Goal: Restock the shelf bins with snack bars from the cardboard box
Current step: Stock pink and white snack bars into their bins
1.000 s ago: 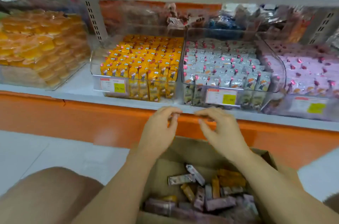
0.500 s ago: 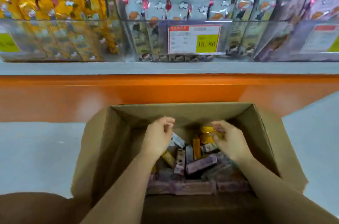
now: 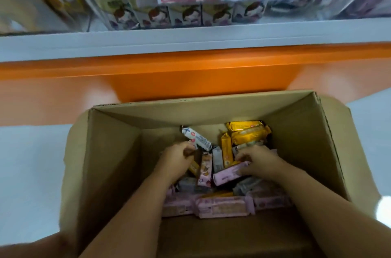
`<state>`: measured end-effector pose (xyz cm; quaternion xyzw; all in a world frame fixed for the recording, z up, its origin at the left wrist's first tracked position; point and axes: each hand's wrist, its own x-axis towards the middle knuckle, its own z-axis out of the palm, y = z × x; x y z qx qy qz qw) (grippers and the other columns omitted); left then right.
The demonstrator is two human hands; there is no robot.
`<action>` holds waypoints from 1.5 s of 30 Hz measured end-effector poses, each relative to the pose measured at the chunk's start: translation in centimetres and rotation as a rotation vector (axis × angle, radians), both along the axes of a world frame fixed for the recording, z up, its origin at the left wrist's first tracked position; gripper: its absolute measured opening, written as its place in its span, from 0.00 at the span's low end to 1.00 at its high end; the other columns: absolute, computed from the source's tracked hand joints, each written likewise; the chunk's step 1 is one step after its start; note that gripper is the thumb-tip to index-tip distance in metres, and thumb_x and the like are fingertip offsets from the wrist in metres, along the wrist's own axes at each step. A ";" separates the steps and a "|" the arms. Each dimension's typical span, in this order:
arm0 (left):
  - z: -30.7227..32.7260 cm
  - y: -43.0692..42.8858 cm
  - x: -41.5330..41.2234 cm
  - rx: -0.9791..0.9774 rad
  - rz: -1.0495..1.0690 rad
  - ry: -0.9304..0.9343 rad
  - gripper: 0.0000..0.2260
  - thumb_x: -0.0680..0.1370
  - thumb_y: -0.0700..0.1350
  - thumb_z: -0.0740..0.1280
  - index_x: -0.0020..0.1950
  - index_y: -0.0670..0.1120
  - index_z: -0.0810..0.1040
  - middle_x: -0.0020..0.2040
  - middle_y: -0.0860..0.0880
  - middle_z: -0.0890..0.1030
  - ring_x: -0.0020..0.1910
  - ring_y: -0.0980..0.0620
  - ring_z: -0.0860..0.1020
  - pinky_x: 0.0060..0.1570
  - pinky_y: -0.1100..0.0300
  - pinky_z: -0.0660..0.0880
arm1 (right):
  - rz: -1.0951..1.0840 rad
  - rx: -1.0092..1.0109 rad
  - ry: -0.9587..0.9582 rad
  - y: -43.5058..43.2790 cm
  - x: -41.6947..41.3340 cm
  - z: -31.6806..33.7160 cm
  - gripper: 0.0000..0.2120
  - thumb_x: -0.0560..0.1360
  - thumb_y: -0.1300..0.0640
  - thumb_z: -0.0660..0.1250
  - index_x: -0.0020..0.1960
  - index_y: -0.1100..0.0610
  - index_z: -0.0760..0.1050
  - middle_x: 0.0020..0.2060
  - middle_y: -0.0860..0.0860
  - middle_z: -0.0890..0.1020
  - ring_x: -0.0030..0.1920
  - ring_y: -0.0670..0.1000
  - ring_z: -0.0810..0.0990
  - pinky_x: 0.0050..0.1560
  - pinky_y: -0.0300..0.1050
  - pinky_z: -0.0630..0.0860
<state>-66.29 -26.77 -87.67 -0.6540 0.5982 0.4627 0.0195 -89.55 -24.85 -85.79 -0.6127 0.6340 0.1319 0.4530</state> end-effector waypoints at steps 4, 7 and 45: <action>0.7 0.6 -1.2 0.196 -0.138 0.087 0.16 0.77 0.46 0.68 0.65 0.50 0.75 0.58 0.51 0.76 0.56 0.55 0.74 0.55 0.61 0.72 | -0.013 -0.061 0.039 0.2 0.1 0.5 0.10 0.72 0.51 0.71 0.54 0.49 0.80 0.54 0.46 0.80 0.53 0.46 0.77 0.50 0.42 0.74; 0.5 1.4 -2.0 0.260 -0.208 0.102 0.23 0.76 0.46 0.68 0.71 0.49 0.69 0.66 0.48 0.72 0.62 0.51 0.73 0.54 0.63 0.70 | -0.009 -0.072 0.045 0.4 0.3 1.3 0.10 0.73 0.51 0.71 0.54 0.47 0.78 0.54 0.44 0.79 0.55 0.46 0.76 0.52 0.43 0.74; 30.3 0.8 -1.5 -0.363 -0.228 0.506 0.16 0.76 0.35 0.67 0.57 0.53 0.73 0.54 0.55 0.80 0.54 0.62 0.77 0.48 0.68 0.76 | 0.086 -0.720 -0.220 0.4 -0.5 33.4 0.12 0.69 0.53 0.75 0.48 0.48 0.74 0.43 0.41 0.77 0.44 0.37 0.75 0.43 0.28 0.70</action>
